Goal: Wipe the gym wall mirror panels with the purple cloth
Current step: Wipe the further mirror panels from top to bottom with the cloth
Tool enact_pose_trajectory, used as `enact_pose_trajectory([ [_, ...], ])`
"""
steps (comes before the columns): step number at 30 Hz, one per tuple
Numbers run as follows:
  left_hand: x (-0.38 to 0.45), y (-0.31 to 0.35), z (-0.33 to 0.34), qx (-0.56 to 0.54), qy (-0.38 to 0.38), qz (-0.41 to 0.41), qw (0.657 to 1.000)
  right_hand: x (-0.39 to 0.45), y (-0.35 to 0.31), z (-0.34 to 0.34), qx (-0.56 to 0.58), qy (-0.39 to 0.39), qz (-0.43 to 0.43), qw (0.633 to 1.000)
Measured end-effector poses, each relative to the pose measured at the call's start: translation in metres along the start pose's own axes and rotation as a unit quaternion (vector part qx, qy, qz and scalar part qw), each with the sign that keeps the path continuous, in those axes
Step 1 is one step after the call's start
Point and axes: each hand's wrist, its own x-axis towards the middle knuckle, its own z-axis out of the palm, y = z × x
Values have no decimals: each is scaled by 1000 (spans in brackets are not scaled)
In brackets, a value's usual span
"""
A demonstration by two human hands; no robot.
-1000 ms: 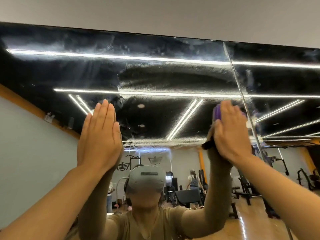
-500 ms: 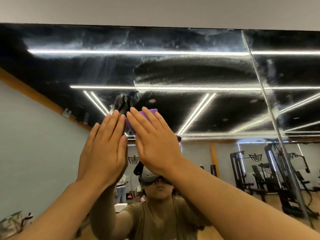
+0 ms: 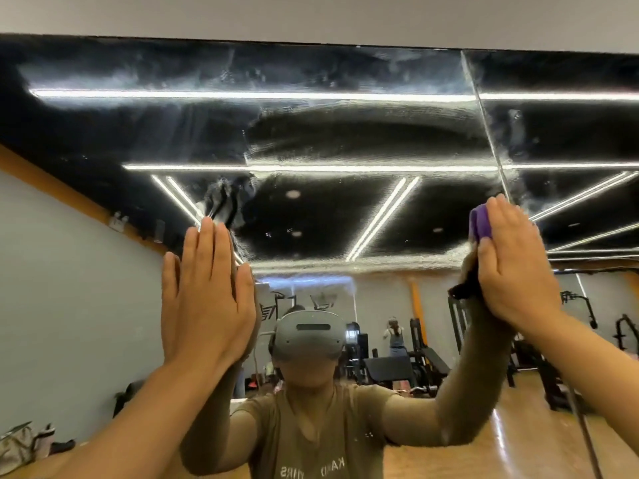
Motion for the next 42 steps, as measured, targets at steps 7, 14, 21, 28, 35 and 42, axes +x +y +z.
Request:
enact_pose_trajectory([
  [7, -3, -4, 2, -4, -5, 13, 1000, -4, 8, 3, -2, 20, 22, 1000],
  [14, -5, -11, 5, 24, -1, 36, 999, -27, -76, 40, 14, -8, -106, 994],
  [21, -4, -19, 0, 21, 2, 63, 998, -62, -165, 86, 35, -35, -231, 972],
  [28, -2, -53, -17, 26, -38, 164, 985, -83, -190, 101, -5, -58, -356, 933],
  [35, -7, -57, -12, 29, -21, 167, 985, -57, -206, 102, 10, -47, -261, 964],
  [42, -8, -56, -9, 36, -9, 161, 986, 6, -221, 90, -17, -76, -176, 981],
])
